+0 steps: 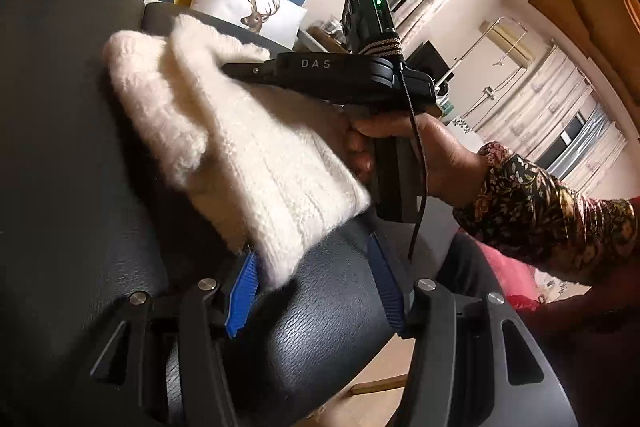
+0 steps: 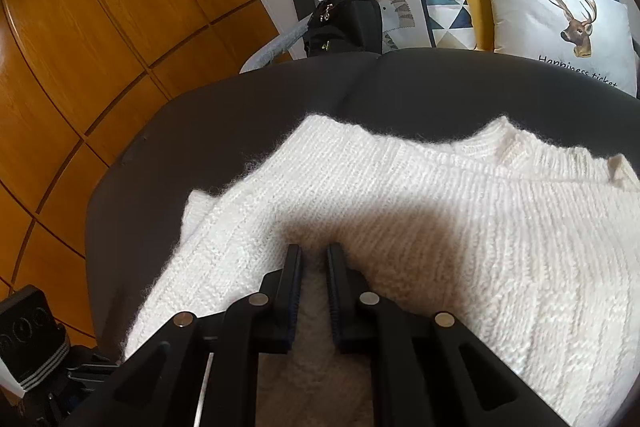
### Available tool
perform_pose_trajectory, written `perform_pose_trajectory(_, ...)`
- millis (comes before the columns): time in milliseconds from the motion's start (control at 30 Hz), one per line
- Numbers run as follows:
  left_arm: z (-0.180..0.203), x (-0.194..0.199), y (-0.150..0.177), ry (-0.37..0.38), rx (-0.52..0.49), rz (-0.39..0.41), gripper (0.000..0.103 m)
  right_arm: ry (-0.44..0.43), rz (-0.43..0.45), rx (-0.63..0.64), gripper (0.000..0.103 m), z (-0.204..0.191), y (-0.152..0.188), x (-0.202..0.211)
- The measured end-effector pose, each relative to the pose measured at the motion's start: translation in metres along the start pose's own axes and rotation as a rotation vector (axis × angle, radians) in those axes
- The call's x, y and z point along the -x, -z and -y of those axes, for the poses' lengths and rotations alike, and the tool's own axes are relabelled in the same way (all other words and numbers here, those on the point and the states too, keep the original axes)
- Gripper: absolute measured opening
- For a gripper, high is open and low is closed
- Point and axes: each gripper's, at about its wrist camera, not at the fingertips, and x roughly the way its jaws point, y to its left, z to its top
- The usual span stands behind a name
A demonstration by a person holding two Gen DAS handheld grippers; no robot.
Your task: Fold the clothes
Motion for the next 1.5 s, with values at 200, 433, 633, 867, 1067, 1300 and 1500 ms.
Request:
perform_pose_trajectory(200, -0.005, 0.01, 0.004, 0.022, 0.005, -0.003, 0.055, 0.041, -0.037, 0.005, 0.012, -0.01, -0.007, 0.006)
perform_pose_trajectory(433, -0.019, 0.009, 0.001, 0.057, 0.074, 0.026, 0.055, -0.032, -0.097, 0.26, 0.014, -0.082, 0.012, 0.035)
perform_pose_trajectory(633, -0.017, 0.006, 0.002, 0.094, 0.066, 0.011, 0.055, -0.035, -0.155, 0.287, 0.01, -0.093, 0.047, 0.026)
perform_pose_trajectory(867, -0.008, 0.005, 0.004, 0.101, 0.03, -0.025, 0.055, -0.077, -0.16, 0.201, 0.004, -0.079, 0.046, 0.01)
perform_pose_trajectory(1067, -0.027, 0.059, 0.002, -0.05, 0.157, 0.205, 0.055, -0.168, -0.062, 0.045, 0.009, -0.059, 0.04, 0.036)
perform_pose_trajectory(1300, -0.006, 0.084, -0.013, 0.025, 0.165, 0.407, 0.059, 0.077, 0.011, 0.168, 0.011, -0.049, 0.017, 0.043)
perform_pose_trajectory(1500, 0.034, -0.009, -0.035, -0.172, -0.113, 0.144, 0.059, 0.093, -0.031, 0.229, 0.011, -0.051, -0.01, 0.011)
